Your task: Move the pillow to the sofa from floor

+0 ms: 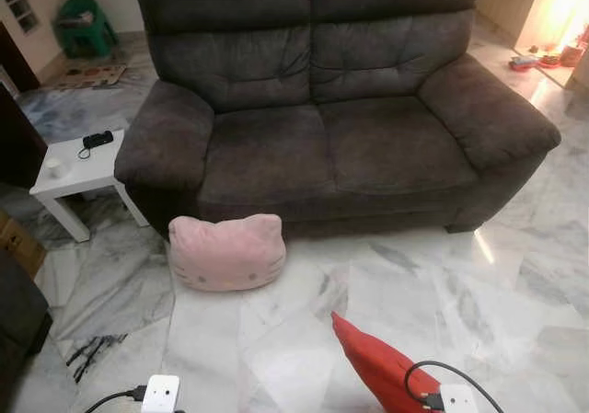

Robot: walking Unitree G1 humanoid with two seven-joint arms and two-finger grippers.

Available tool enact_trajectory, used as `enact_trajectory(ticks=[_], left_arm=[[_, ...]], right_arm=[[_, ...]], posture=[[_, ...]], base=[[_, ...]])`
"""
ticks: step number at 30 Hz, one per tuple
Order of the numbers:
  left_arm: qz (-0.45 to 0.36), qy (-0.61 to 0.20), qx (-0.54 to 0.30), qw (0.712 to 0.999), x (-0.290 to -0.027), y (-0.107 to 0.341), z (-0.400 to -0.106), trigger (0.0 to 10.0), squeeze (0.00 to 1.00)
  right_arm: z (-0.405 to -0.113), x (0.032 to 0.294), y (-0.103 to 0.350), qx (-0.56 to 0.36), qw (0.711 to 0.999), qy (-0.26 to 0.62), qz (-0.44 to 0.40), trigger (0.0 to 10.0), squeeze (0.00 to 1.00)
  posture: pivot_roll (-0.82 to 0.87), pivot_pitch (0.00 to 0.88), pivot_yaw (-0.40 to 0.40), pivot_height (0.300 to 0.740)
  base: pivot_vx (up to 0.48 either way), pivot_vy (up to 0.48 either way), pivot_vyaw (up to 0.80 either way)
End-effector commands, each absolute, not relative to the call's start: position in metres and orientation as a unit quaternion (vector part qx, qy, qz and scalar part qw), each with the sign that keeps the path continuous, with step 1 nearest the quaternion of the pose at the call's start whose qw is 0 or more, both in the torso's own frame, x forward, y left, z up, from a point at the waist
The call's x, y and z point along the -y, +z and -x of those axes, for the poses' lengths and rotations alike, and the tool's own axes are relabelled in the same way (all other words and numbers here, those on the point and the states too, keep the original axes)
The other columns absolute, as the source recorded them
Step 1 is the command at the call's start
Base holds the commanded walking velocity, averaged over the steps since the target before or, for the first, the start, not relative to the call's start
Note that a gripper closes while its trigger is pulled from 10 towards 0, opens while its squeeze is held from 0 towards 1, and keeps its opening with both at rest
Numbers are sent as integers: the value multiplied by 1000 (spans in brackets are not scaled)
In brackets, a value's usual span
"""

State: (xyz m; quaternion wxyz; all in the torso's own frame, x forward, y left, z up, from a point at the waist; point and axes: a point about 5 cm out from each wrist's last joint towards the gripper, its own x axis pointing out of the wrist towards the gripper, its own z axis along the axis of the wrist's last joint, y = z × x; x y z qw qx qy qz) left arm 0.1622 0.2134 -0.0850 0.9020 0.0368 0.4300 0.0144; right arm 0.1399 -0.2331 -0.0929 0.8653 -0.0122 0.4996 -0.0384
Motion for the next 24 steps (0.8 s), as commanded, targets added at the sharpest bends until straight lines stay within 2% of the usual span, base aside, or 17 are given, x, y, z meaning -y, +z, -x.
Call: enact_trajectory(ticks=[1, 24], left_arm=[[-43, 9, -441, 897, -212, -88, -157, 10000, 0], [-40, 8, -447, 894, -209, -90, -154, 10000, 0]], right_arm=[[-151, 230, -89, -475, 879, -34, 1, 10000, 0], [-154, 229, -88, -471, 881, -29, -3, 10000, 0]], posture=[[2, 72, -3, 740], [0, 74, -9, 740]], base=[[0, 0, 0], [0, 0, 0]])
